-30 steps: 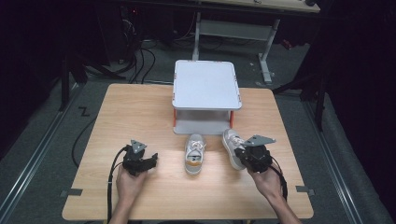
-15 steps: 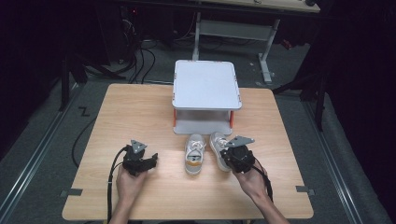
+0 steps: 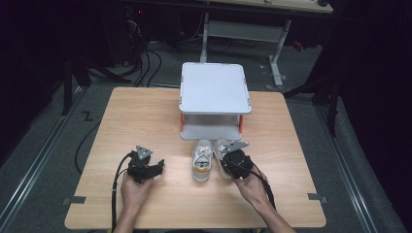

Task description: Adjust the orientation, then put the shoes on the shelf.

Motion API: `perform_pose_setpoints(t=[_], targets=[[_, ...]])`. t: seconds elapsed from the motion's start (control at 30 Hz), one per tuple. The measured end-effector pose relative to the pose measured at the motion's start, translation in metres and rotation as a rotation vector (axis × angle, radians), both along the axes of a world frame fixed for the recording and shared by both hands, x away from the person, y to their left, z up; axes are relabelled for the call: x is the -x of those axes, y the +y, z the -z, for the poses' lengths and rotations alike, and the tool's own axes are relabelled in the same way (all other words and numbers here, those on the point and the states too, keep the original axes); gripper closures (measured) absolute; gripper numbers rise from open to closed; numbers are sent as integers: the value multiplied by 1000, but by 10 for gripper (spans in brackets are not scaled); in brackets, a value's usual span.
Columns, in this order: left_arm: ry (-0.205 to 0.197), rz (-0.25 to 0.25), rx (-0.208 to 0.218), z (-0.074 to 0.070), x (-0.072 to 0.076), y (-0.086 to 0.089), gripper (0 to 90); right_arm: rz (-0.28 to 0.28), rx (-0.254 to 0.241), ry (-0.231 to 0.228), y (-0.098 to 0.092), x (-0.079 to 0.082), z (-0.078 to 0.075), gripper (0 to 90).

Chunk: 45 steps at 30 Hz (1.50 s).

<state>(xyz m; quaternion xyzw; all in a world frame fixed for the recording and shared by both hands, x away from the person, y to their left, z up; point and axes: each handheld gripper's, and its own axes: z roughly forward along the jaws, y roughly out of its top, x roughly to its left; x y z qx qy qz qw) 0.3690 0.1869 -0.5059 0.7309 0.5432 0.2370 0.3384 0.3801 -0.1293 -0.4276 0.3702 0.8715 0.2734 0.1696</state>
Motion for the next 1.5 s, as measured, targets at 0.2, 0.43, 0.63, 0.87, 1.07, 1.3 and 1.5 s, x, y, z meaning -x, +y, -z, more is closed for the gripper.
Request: perform_pose_setpoints(t=[0.2,0.43,0.63,0.87,1.07,1.3,1.5], targets=[[-1,0,-2,0,0,0,341,-18,-46,52,5,-3,2,849],[-1,-2,-7,0,0,-1,342,-58,-86,64,13,-6,2,844],[-1,-2,-9,0,0,-1,341,-72,-135,67,6,-5,4,707],[2,-13,28,0,1,1,342,-73,-275,1,-20,-2,3,596],[2,-14,50,0,1,3,338,-22,-360,-81,-54,2,-1,548],[9,-11,20,0,1,-3,278,117,-361,-145,-99,-9,20,508],[13,-60,-17,0,2,-6,270,241,-284,-130,-128,-21,50,547]])
